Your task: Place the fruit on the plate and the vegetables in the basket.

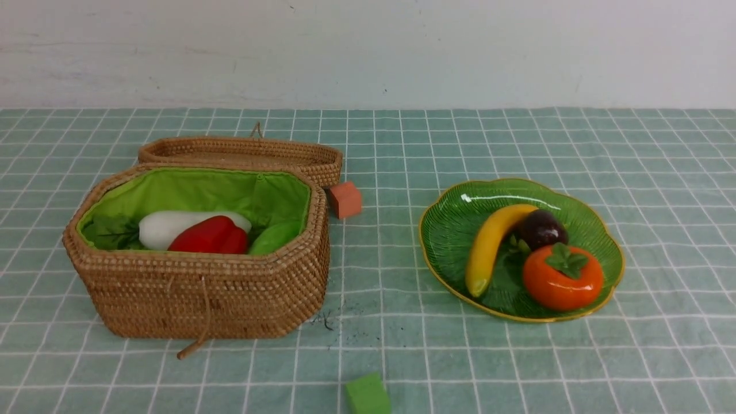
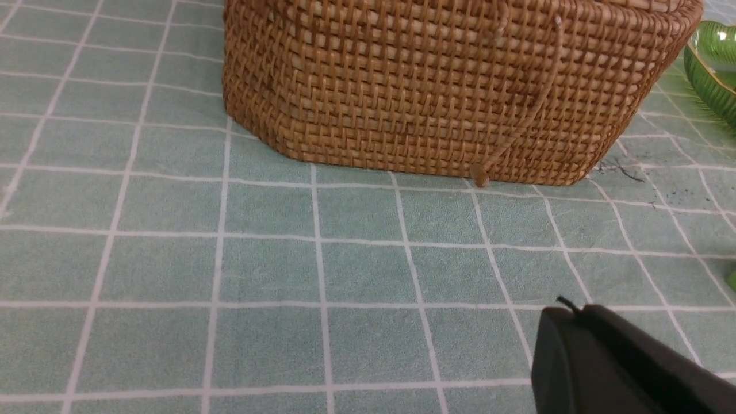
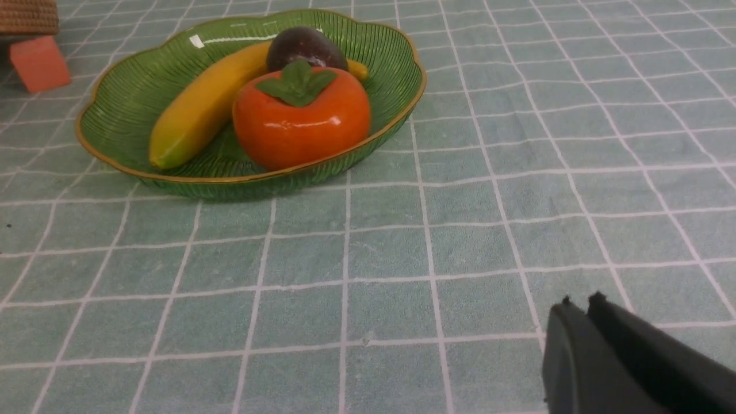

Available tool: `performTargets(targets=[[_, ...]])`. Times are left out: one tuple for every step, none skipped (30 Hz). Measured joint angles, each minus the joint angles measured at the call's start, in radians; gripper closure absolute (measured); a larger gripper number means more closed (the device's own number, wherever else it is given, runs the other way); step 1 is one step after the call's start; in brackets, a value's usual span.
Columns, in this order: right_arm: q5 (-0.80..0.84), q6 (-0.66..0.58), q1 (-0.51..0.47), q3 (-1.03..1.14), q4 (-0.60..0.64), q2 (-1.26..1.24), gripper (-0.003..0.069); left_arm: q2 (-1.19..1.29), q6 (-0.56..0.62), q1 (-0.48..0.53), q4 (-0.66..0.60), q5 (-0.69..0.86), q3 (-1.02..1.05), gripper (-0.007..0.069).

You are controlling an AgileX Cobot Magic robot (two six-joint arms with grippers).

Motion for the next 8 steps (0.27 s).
performTargets(targets=[[0.0, 0.0, 0.0, 0.0, 0.0, 0.0, 0.0624, 0.0, 0.0, 0.0, 0.0, 0.0, 0.0, 0.0634], [0.0, 0.0, 0.0, 0.0, 0.0, 0.0, 0.0624, 0.0, 0.0, 0.0, 0.0, 0.0, 0.0, 0.0634], [0.0, 0.0, 0.0, 0.0, 0.0, 0.0, 0.0622, 0.0, 0.0, 0.0, 0.0, 0.0, 0.0, 0.0632], [0.0, 0.0, 0.0, 0.0, 0.0, 0.0, 0.0622, 0.0, 0.0, 0.0, 0.0, 0.0, 0.0, 0.0631], [0.0, 0.0, 0.0, 0.0, 0.0, 0.0, 0.0622, 0.0, 0.0, 0.0, 0.0, 0.0, 0.0, 0.063], [0.0, 0.0, 0.0, 0.0, 0.0, 0.0, 0.0622, 0.0, 0.0, 0.0, 0.0, 0.0, 0.0, 0.063], [0.0, 0.0, 0.0, 0.0, 0.0, 0.0, 0.0621, 0.0, 0.0, 0.0, 0.0, 0.0, 0.0, 0.0629], [0.0, 0.0, 0.0, 0.0, 0.0, 0.0, 0.062, 0.0, 0.0, 0.0, 0.0, 0.0, 0.0, 0.0627]])
